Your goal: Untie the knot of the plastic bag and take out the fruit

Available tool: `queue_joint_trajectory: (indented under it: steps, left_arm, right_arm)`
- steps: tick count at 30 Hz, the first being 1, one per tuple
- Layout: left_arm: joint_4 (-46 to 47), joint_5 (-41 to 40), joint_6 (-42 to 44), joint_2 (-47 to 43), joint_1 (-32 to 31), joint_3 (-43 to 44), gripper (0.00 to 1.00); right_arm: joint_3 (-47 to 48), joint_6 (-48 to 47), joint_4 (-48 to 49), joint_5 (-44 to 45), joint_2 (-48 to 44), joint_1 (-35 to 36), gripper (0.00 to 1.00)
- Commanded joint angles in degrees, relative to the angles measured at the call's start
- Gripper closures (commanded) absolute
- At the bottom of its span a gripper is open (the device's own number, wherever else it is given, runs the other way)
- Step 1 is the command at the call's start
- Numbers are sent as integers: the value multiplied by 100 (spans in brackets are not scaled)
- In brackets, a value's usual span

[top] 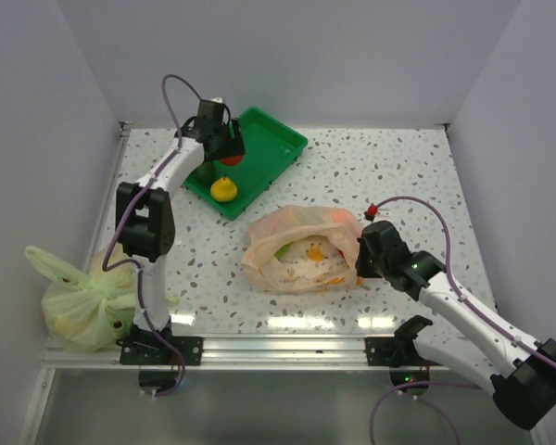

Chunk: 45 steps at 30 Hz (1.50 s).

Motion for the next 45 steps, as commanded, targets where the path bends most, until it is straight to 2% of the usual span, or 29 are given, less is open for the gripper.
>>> queue_joint_trajectory:
  steps: [1, 5, 6, 7, 11, 18, 21, 26, 33, 36, 39, 42, 45]
  left_arm:
    - [-131, -351, 268, 499, 123, 965, 42]
    - [-201, -361, 418, 791, 158, 1126, 19]
    - [-158, -352, 427, 678, 158, 1065, 5]
    - [-96, -343, 444, 581, 150, 847, 0]
    - [185, -404, 550, -173, 141, 274, 0]
    - [-96, -940, 1032, -1326, -315, -306, 0]
    - [-254, -1151, 1138, -1870, -860, -640, 0]
    - [-613, -1344, 1200, -2530, -2212, -1168, 1]
    - [-1281, -2073, 1244, -2602, -4654, -1318, 5]
    - [-1668, -2224, 1069, -2277, -5244, -1282, 6]
    - [-1783, -2181, 885, -1996, -5501, -1449, 9]
    - [-1608, -1952, 831, -1829, -5537, -1677, 12]
    - [-1485, -2065, 901, -1583, -5511, -1801, 14]
  right_arm:
    - [220, -44, -20, -1, 63, 1, 100]
    - [247, -88, -20, 8, 89, 10, 100]
    - [256, -97, -20, -1, 116, 1, 100]
    - [264, -114, -12, -1, 133, 10, 100]
    - [335, -141, 41, -1, 212, 1, 100]
    - [440, -167, 68, -1, 221, 10, 100]
    - [458, -167, 32, 17, 160, 10, 100]
    - [440, -123, 6, 8, 37, 10, 100]
    - [370, -71, -3, 8, -60, 10, 100]
    - [326, -44, -20, 8, -60, 1, 100]
    - [300, -27, -29, 16, -86, 10, 100]
    - [273, 0, -38, 8, -104, 10, 100]
    - [247, -9, -56, -10, -104, 10, 100]
